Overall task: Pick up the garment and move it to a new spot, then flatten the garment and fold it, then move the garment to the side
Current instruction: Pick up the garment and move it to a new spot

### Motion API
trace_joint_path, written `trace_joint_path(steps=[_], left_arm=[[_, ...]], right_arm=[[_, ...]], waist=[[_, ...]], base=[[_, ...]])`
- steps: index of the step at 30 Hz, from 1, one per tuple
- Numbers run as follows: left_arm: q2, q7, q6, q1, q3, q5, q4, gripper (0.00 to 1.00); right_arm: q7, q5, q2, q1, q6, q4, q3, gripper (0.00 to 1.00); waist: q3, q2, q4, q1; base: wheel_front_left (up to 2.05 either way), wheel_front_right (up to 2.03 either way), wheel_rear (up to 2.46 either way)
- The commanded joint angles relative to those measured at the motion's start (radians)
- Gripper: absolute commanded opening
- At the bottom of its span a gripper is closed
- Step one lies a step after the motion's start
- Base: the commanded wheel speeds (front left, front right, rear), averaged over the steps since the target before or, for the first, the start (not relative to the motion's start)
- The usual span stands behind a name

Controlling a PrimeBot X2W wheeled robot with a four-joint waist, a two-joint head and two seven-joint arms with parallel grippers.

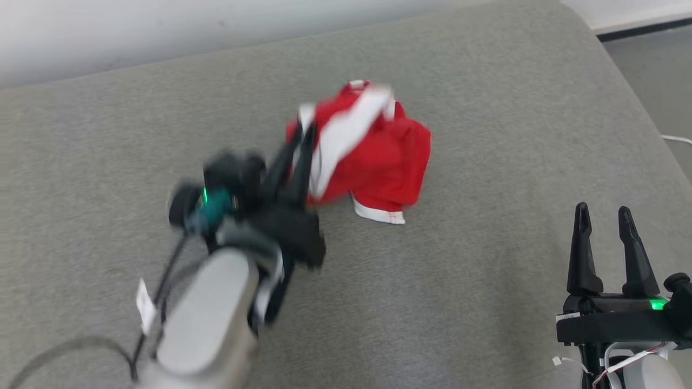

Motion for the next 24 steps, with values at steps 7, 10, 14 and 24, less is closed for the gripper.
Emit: trace_joint_path(steps=[7, 10, 14, 24], left_arm=[[-0.002, -0.056, 0.024, 0.243, -0.128, -0.095, 0.031, 0.0], [-0.001, -0.059, 0.028, 0.272, -0.19, -0.123, 0.038, 0.0], [-0.001, -0.079, 0.051, 0.271, -0.267, -0.166, 0.041, 1.0], [0.04, -0.114, 0.081, 0.247, -0.197, -0.151, 0.013, 1.0]], right_arm=[[-0.001, -0.011, -0.028, 0.017, -0.002, 0.007, 0.015, 1.0], [0.0, -0.016, -0.028, 0.022, -0.002, 0.01, 0.02, 1.0], [-0.001, -0.017, -0.035, 0.028, -0.002, 0.016, 0.024, 1.0], [-0.001, -0.019, -0.039, 0.069, -0.002, 0.019, 0.032, 1.0]], waist=[[-0.038, 0.0, 0.073, 0.0], [-0.048, 0.0, 0.082, 0.0], [-0.068, 0.0, 0.093, 0.0], [-0.13, 0.0, 0.13, 0.0]], base=[[0.0, 0.0, 0.0], [0.0, 0.0, 0.0], [0.0, 0.0, 0.0], [0.0, 0.0, 0.0]])
